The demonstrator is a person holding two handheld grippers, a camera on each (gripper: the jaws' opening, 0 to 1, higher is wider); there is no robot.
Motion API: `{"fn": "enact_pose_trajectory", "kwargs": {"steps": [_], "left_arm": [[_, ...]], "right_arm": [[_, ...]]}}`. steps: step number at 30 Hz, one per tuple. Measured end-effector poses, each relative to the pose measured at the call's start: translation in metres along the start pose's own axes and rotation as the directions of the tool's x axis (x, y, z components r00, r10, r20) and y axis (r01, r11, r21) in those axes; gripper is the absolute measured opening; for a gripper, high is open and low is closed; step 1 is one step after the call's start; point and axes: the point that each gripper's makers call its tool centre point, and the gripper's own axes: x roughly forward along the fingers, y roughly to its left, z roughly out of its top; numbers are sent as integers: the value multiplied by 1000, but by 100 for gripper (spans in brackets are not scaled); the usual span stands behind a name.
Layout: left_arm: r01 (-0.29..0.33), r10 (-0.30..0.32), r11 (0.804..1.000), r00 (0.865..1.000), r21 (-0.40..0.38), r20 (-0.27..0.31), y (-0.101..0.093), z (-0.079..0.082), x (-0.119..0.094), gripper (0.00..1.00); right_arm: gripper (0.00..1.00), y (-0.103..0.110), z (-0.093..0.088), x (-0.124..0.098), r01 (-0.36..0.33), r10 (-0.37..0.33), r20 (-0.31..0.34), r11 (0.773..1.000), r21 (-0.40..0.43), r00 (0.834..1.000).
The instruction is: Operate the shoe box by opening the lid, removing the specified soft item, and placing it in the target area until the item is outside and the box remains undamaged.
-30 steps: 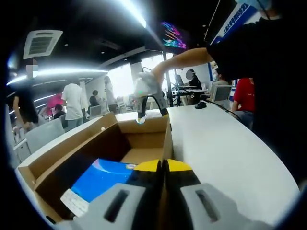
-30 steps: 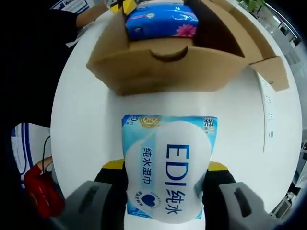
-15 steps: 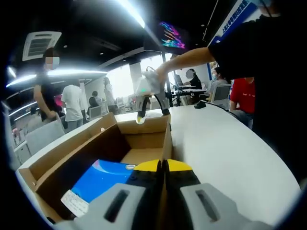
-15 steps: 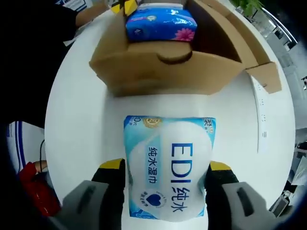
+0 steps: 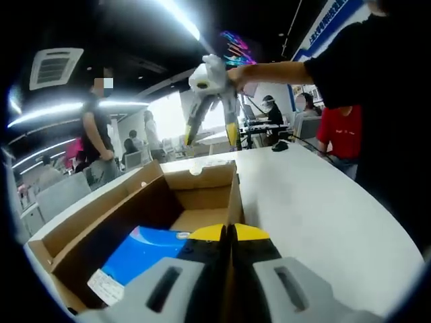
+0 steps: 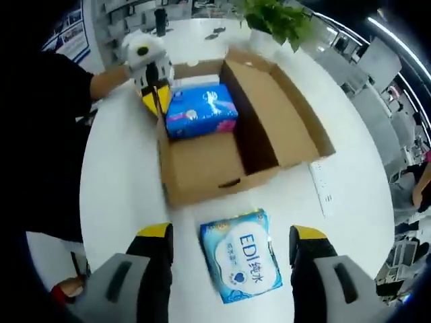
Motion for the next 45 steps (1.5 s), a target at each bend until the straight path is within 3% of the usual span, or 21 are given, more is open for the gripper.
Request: {"fn": "enact_pose_trajectory", "kwargs": {"steps": [3, 5, 8, 16, 19, 21, 26, 28, 33, 40, 45], "left_arm": [[-4, 4, 1000, 1000, 10, 1, 2, -2, -1, 4], [-5, 5, 1000, 1000, 15, 2, 1, -1, -1, 4], [-5, 5, 1000, 1000, 30, 4, 1, -3, -2, 4], [-8, 7, 999, 1000, 44, 6, 1, -5, -2, 4], [-9, 9, 999, 1000, 43, 8, 3, -7, -3, 4], [-10, 10, 998, 1000, 58, 10, 2, -7, -3, 4], [-14, 13, 998, 1000, 67, 13, 3, -10, -3, 4], [-14, 13, 997, 1000, 71, 14, 3, -10, -4, 4], [-14, 13, 997, 1000, 72, 14, 3, -12, -3, 4], [-14, 13, 997, 1000, 75, 14, 3, -12, -3, 4], [-14, 13, 997, 1000, 75, 14, 3, -11, -2, 4]], "right_arm": [[73, 7, 41, -5, -9, -3, 112, 994, 107, 994], [76, 9, 56, -5, -19, -6, 143, 985, 171, 990], [77, 20, 86, -2, -74, 15, 201, 955, 289, 980], [76, 22, 121, 31, -97, -8, 237, 899, 426, 972], [80, 31, 127, 50, -130, 28, 222, 877, 463, 975], [82, 37, 125, 65, -123, 41, 182, 875, 468, 983], [84, 43, 133, 103, -165, 82, 167, 800, 577, 983], [84, 44, 135, 112, -159, 79, 161, 800, 579, 984], [85, 49, 142, 129, -183, 110, 155, 763, 620, 982], [84, 51, 149, 142, -156, 86, 139, 744, 650, 987], [83, 46, 145, 157, -144, 86, 120, 736, 661, 989]]}}
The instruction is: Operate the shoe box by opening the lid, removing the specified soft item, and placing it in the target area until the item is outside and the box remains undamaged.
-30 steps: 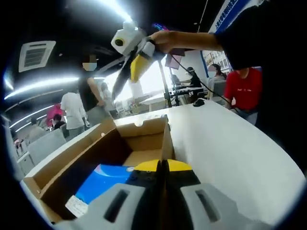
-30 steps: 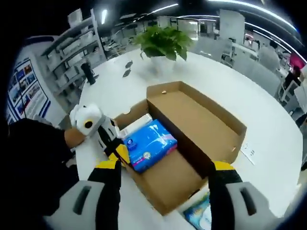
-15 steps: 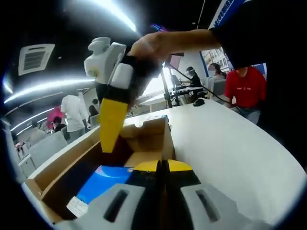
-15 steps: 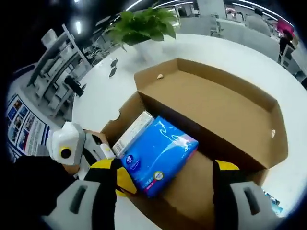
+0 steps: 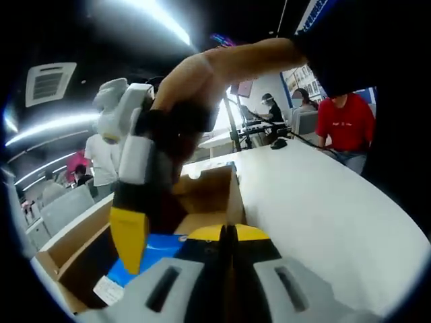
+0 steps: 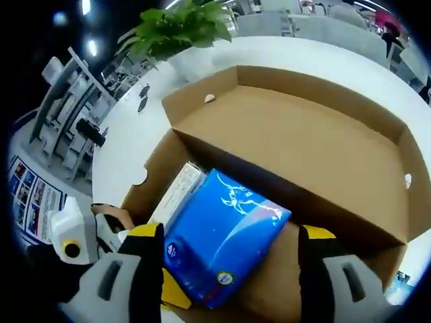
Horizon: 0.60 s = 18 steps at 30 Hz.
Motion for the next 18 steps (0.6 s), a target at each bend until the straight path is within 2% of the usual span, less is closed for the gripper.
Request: {"fn": "enact_pose_trajectory", "kwargs": {"steps": [4, 6, 8, 9, 11, 18], "left_arm": [[0, 0, 1000, 1000, 1, 0, 0, 0, 0, 4], [0, 0, 1000, 1000, 1, 0, 0, 0, 1, 4], [0, 0, 1000, 1000, 1, 0, 0, 0, 0, 4], [0, 0, 1000, 1000, 1, 0, 0, 0, 0, 4], [-1, 1, 1000, 1000, 2, 0, 0, 0, 1, 4], [-1, 1, 1000, 1000, 2, 1, 0, 2, 0, 4]], "right_arm": [[83, 7, -6, 10, 8, -8, -24, 1000, 11, 1000], [83, 1, -8, 16, 16, -16, -36, 1000, -6, 999], [83, -7, -7, 22, 33, -33, -37, 999, 5, 999], [82, -1, -7, 25, 17, -16, -35, 999, 40, 999], [81, -1, -7, 30, 18, -16, -39, 999, 47, 999], [80, -4, -7, 29, 38, -37, -31, 998, 44, 999]]}}
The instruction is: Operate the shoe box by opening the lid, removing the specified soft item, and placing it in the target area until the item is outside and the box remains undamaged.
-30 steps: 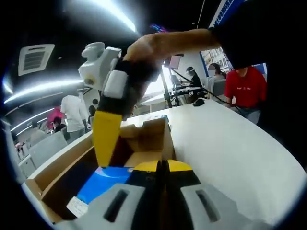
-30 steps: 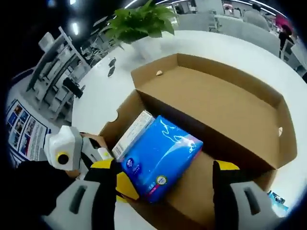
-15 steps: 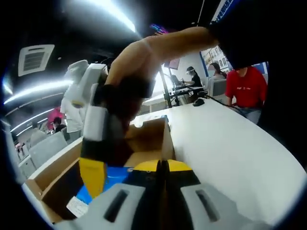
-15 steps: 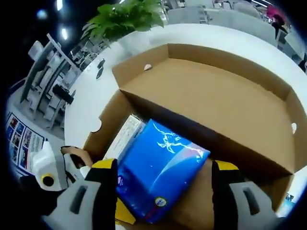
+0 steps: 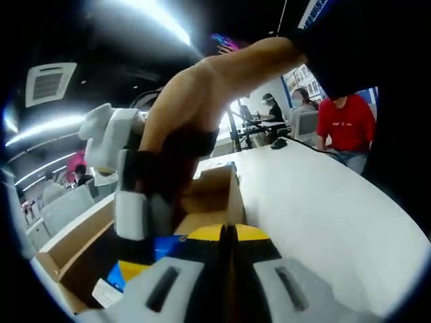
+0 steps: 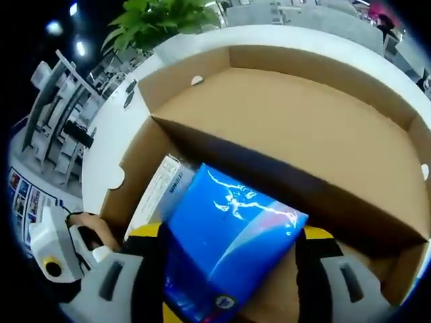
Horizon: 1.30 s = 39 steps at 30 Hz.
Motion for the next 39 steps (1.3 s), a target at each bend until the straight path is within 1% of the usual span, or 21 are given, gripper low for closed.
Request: {"fn": "enact_pose_trajectory", "kwargs": {"steps": [3, 7, 12, 14, 15, 18, 21, 22, 23, 24, 25, 27, 28, 29, 30, 31, 34, 35, 36, 39], "left_arm": [[0, 0, 1000, 1000, 0, 1, 0, 0, 0, 4], [-1, 1, 1000, 1000, 0, 1, 1, -1, 0, 4], [-1, 1, 1000, 1000, 0, 1, 1, -1, 0, 4], [-1, 1, 1000, 1000, 0, 2, 1, -1, 0, 4], [-1, 1, 1000, 1000, 0, 2, 1, -1, -1, 4], [-1, 1, 1000, 1000, 0, 2, 1, -1, 0, 4], [-1, 1, 1000, 1000, 1, 2, 0, -1, -1, 4], [-1, 1, 1000, 1000, 1, 2, 0, -1, -1, 4], [-2, 2, 1000, 1000, 1, 2, 0, -1, -1, 4], [-2, 2, 1000, 1000, 1, 2, 1, -1, -1, 4], [-1, 1, 1000, 1000, 0, 2, 1, -1, -1, 4], [-2, 2, 1000, 1000, 0, 2, 1, -1, -1, 4], [-2, 2, 1000, 1000, 0, 2, 0, -1, -1, 4], [-2, 2, 1000, 1000, 1, 2, 0, -1, -1, 4], [-2, 2, 1000, 1000, 2, 2, 0, -1, -1, 4], [-3, 3, 1000, 1000, 1, 3, 0, -1, -1, 4], [-3, 3, 1000, 1000, 1, 3, 0, 0, -1, 4], [-3, 3, 1000, 1000, 1, 3, 0, 0, -1, 4], [-3, 3, 1000, 1000, 0, 3, 0, 1, -1, 4], [-2, 2, 1000, 1000, 0, 3, 0, 1, -1, 4]], "right_arm": [[80, -4, -1, -1, -11, 11, 7, 1000, 4, 1000], [80, -24, -4, -10, -1, 1, 9, 1000, 16, 1000], [79, -46, -12, -21, 6, -6, -19, 1000, 21, 1000], [79, -53, -15, -25, 8, -7, -43, 1000, 14, 999], [79, -59, -17, -29, 22, -21, -50, 999, 25, 999], [83, -60, -19, -30, 29, -28, -54, 999, 24, 998], [83, -54, -20, -31, 42, -40, -49, 998, 53, 998], [85, -53, -22, -34, 68, -66, -47, 996, 54, 997], [90, -48, -24, -35, 74, -73, -50, 997, 34, 996], [93, -47, -24, -35, 88, -86, -45, 995, 42, 995], [94, -45, -22, -32, 101, -99, -23, 993, 62, 995], [95, -43, -25, -24, 97, -94, -27, 991, 89, 995], [96, -35, -30, -20, 96, -94, -30, 990, 99, 995], [99, -35, -29, -19, 123, -121, -20, 989, 83, 992], [99, -41, -30, -17, 164, -163, -32, 986, 34, 986], [98, -44, -32, -17, 177, -176, -47, 984, 16, 983], [93, -44, -33, -16, 186, -185, -56, 982, 13, 981], [92, -49, -33, -16, 181, -180, -54, 983, 20, 982], [92, -49, -33, -15, 178, -176, -54, 984, 21, 983], [91, -54, -37, -19, 163, -163, -68, 987, 2, 984]]}}
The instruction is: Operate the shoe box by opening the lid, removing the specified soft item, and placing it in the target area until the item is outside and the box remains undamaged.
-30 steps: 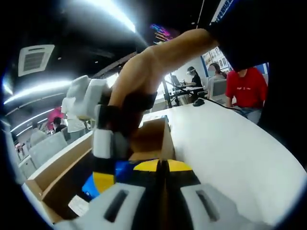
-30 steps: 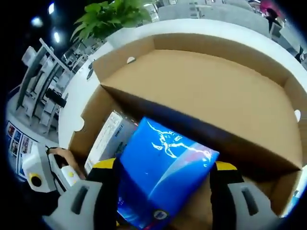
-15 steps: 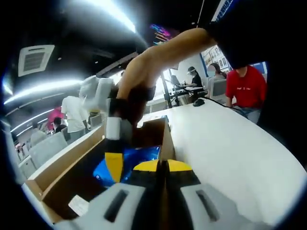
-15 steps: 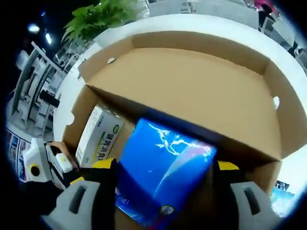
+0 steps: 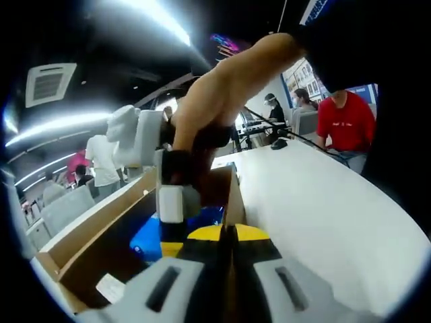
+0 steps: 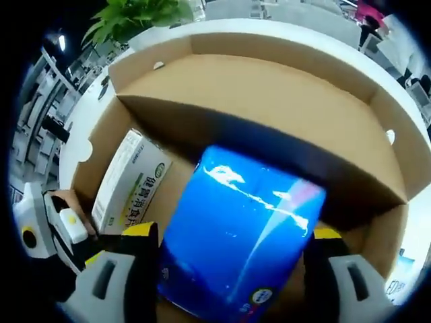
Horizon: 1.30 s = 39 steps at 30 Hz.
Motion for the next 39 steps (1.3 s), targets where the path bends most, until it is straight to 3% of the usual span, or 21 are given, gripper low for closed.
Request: {"fn": "enact_pose_trajectory", "kwargs": {"steps": [11, 23, 27, 39], "left_arm": [[-1, 1, 1000, 1000, 0, 0, 2, -1, 0, 4], [0, 0, 1000, 1000, 1, 0, 2, -2, 1, 4], [-1, 1, 1000, 1000, 2, 0, 2, -3, 1, 4], [-1, 1, 1000, 1000, 2, 0, 1, -2, 0, 4]], "right_arm": [[96, -9, -3, 9, 20, -19, -10, 995, 93, 1000], [88, -8, -3, 5, 52, -51, -11, 995, 90, 999], [86, -5, -6, 0, 58, -57, -23, 997, 42, 998], [83, 2, 11, -32, 28, -27, 32, 999, -17, 999]]}}
